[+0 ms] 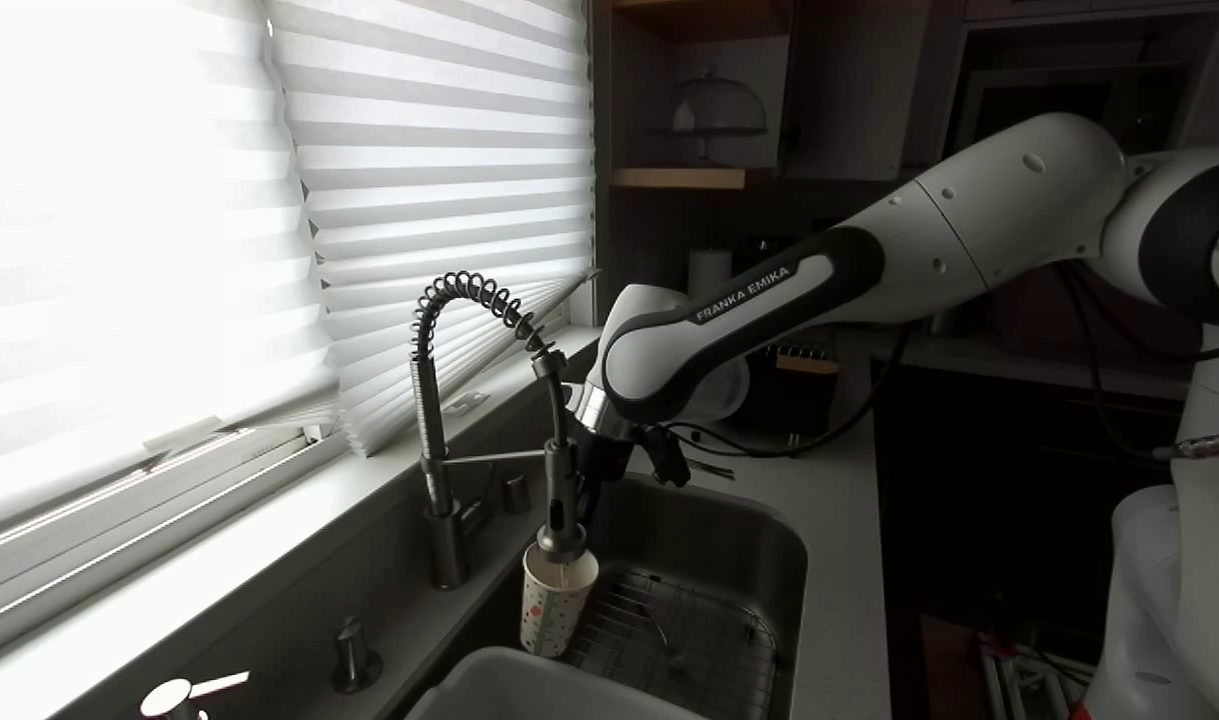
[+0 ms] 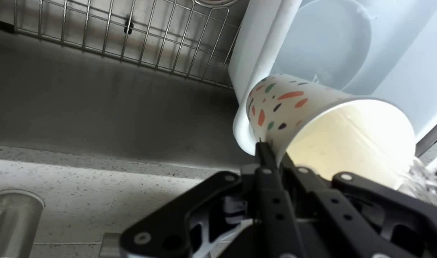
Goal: Turn the faucet on then put some water in the cup
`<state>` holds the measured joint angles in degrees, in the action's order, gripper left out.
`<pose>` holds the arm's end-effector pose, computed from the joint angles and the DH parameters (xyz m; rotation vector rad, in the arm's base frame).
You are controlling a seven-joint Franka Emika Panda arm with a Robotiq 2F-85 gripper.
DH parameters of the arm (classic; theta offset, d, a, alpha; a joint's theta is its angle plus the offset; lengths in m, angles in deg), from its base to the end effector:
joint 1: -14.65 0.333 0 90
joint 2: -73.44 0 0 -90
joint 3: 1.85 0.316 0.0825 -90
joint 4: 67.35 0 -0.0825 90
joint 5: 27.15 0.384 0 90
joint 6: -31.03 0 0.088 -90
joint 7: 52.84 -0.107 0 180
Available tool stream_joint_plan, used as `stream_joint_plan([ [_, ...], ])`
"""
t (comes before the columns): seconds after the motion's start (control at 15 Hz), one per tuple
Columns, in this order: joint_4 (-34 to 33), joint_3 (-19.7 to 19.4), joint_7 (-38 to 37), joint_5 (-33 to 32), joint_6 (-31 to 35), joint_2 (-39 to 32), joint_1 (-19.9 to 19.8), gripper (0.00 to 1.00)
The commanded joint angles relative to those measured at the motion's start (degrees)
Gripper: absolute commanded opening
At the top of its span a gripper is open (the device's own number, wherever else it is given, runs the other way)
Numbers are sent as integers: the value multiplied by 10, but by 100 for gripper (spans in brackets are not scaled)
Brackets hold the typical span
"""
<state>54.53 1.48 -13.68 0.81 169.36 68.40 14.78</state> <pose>0.5731 0.0368 0.3889 -2.7665 -0.5714 -0.4235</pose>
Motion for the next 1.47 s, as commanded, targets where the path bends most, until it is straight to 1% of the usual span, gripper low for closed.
stream_joint_plan([
  [0.0, 13, 1, 18, 13, 1, 9, -6, 1],
  [0.27, 18, -13, 18, -1, -16, 34, -19, 1],
  [0.47, 29, -35, 24, -17, -48, 74, -34, 1],
  [0.67, 50, -70, 1, -36, -86, 129, -52, 1],
  [0.87, 76, -110, -35, -64, -107, 183, -73, 1],
  [1.13, 131, -160, -107, -119, -111, 257, -110, 1],
  [1.27, 164, -185, -129, -142, -102, 292, -130, 1],
  [1.4, 193, -215, -148, -150, -101, 313, -152, 1],
])
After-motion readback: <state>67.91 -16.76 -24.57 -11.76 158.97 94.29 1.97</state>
